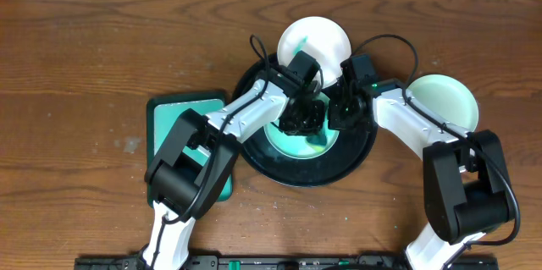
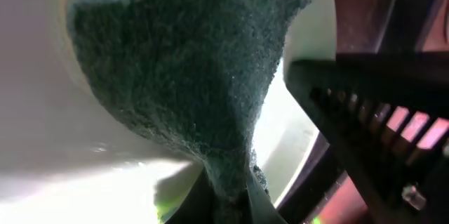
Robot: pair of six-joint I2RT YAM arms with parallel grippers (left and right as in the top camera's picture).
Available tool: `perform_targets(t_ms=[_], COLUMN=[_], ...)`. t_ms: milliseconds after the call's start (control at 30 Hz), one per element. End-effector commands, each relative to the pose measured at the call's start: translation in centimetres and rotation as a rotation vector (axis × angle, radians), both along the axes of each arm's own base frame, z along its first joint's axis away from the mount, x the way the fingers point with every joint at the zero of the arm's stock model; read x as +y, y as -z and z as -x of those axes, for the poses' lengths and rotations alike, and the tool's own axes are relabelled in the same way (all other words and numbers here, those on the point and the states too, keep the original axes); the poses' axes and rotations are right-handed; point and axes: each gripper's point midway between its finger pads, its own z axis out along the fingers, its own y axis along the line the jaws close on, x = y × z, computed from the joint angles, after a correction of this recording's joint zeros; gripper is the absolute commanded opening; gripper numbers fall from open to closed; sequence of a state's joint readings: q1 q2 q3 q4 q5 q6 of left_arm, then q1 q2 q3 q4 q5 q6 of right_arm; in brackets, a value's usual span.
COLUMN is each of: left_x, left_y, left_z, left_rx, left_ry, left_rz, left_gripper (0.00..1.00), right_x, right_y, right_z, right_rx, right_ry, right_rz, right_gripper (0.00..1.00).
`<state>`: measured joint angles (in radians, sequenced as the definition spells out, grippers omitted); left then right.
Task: Clean dirty plates on tray and stack at the side
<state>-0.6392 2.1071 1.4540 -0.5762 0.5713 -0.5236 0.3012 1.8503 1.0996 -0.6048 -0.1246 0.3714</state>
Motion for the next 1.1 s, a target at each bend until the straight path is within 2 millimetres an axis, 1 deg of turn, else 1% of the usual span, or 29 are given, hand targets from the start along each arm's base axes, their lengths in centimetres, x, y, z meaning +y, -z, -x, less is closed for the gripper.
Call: perform_targets(t_ms=[0, 100, 200, 267, 300, 367, 400, 467, 500, 533, 633, 700, 767, 833, 900, 933, 967, 1000, 1033, 1067], left_x=[-0.6, 0.1, 2.2, 5.3, 6.1, 8.8, 10.5, 12.0, 12.4, 13.1, 14.6, 14.1, 12.7, 10.9, 7.7, 5.7, 4.2, 3.2, 1.6, 0.8], left_y=[1.0, 1.3, 2.0, 2.5, 2.6, 2.4, 2.0, 1.2, 1.0, 0.8, 0.6, 0.6, 0.8, 1.3, 2.1, 2.6, 2.8, 3.0, 3.3, 3.3], left_z=[2.4, 3.0, 3.1, 2.6, 2.3, 1.0, -0.2, -1.8, -2.2, -2.8, -4.4, -5.3, -5.7, -5.5, -4.3, -3.3, -2.5, -1.8, -0.7, -0.1], left_rx=[0.091, 0.11, 0.135, 0.152, 0.146, 0.104, 0.052, -0.025, -0.046, -0.087, -0.176, -0.213, -0.222, -0.194, -0.114, -0.059, -0.017, 0.017, 0.067, 0.088], left_ry=[0.051, 0.059, 0.027, -0.03, -0.044, -0.085, -0.113, -0.141, -0.147, -0.157, -0.179, -0.192, -0.191, -0.176, -0.135, -0.105, -0.08, -0.061, -0.028, -0.011], left_rz=[0.02, -0.012, -0.097, -0.221, -0.258, -0.368, -0.432, -0.494, -0.51, -0.55, -0.634, -0.615, -0.558, -0.479, -0.335, -0.246, -0.181, -0.136, -0.07, -0.043], left_gripper=[0.07, 0.06, 0.07, 0.07, 0.07, 0.07, 0.07, 0.07, 0.07, 0.07, 0.07, 0.07, 0.07, 0.07, 0.07, 0.07, 0.07, 0.07, 0.07, 0.07], right_x=[-2.0, -2.0, -2.0, -2.1, -2.1, -2.1, -2.1, -2.1, -2.1, -2.1, -2.1, -2.0, -2.0, -2.0, -2.1, -2.1, -2.1, -2.1, -2.1, -2.1], right_y=[0.6, 0.6, 0.6, 0.6, 0.6, 0.6, 0.6, 0.6, 0.6, 0.6, 0.6, 0.6, 0.6, 0.6, 0.6, 0.6, 0.6, 0.6, 0.6, 0.6], right_z=[0.0, 0.0, 0.0, 0.1, 0.1, 0.1, 0.1, 0.1, 0.1, 0.1, 0.0, 0.0, 0.0, 0.0, 0.0, 0.0, 0.0, 0.0, 0.1, 0.1], right_rx=[0.0, 0.0, 0.001, 0.003, 0.003, 0.003, 0.003, 0.002, 0.002, 0.002, 0.001, 0.0, 0.0, 0.0, 0.001, 0.001, 0.001, 0.001, 0.002, 0.003], right_ry=[0.027, 0.027, 0.027, 0.027, 0.027, 0.027, 0.027, 0.027, 0.027, 0.027, 0.027, 0.028, 0.028, 0.028, 0.027, 0.027, 0.027, 0.027, 0.027, 0.027], right_rz=[0.092, 0.092, 0.092, 0.093, 0.093, 0.093, 0.093, 0.093, 0.093, 0.093, 0.093, 0.092, 0.092, 0.092, 0.093, 0.093, 0.093, 0.093, 0.093, 0.093], right_gripper=[0.01, 0.01, 0.01, 0.01, 0.01, 0.01, 0.01, 0.01, 0.01, 0.01, 0.01, 0.01, 0.01, 0.01, 0.01, 0.01, 0.01, 0.01, 0.01, 0.01])
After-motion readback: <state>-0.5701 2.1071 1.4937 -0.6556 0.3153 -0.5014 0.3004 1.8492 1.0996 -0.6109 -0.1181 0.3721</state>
